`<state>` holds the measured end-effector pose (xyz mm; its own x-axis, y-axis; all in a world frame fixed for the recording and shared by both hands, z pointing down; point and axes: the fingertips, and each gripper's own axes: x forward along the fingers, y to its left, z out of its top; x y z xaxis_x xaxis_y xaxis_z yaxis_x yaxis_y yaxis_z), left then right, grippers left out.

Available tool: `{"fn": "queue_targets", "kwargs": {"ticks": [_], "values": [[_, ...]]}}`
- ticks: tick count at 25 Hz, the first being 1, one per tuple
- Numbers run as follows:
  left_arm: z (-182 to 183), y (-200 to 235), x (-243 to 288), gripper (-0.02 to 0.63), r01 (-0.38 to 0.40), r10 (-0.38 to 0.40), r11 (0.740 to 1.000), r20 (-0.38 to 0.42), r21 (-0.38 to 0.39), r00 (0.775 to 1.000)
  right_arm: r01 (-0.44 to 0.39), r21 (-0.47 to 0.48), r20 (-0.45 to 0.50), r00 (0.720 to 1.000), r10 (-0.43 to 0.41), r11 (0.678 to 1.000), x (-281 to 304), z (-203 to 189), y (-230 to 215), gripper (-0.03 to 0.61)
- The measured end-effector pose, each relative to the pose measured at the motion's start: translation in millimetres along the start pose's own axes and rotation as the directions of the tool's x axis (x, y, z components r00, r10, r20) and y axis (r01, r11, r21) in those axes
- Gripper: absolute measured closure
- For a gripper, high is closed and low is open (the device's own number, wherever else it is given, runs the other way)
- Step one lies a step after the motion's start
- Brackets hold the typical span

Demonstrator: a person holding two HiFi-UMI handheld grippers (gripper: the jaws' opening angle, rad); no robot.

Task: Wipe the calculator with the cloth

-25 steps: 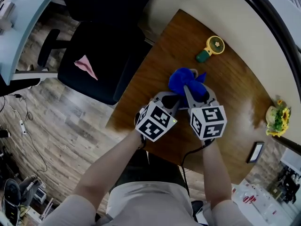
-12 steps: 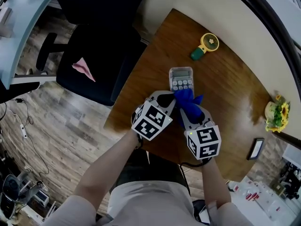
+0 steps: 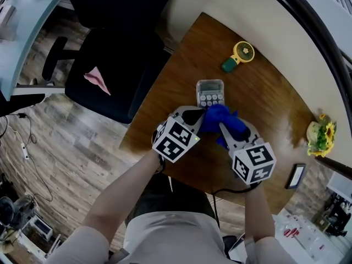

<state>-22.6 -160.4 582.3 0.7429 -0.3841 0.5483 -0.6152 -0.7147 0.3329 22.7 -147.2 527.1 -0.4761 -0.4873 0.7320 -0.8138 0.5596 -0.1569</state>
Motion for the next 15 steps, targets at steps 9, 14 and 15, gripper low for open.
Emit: {"fn": "queue_targets", "kwargs": {"ticks": [9, 14, 15], "values": [[2, -1, 1, 0.614, -0.011, 0.011, 1.000, 0.004, 0.010, 1.000, -0.282, -0.424, -0.223, 0.954, 0.203, 0.861, 86, 52, 49, 0.459], [2, -2, 0, 0.614, -0.009, 0.009, 1.000, 0.005, 0.012, 1.000, -0.382, -0.414, -0.344, 0.906, 0.246, 0.826, 108, 46, 46, 0.463], [2, -2, 0, 0.613, -0.011, 0.011, 1.000, 0.006, 0.015, 1.000, -0.383, -0.448, -0.366, 0.903, 0.226, 0.808, 113, 44, 43, 0.462]]}}
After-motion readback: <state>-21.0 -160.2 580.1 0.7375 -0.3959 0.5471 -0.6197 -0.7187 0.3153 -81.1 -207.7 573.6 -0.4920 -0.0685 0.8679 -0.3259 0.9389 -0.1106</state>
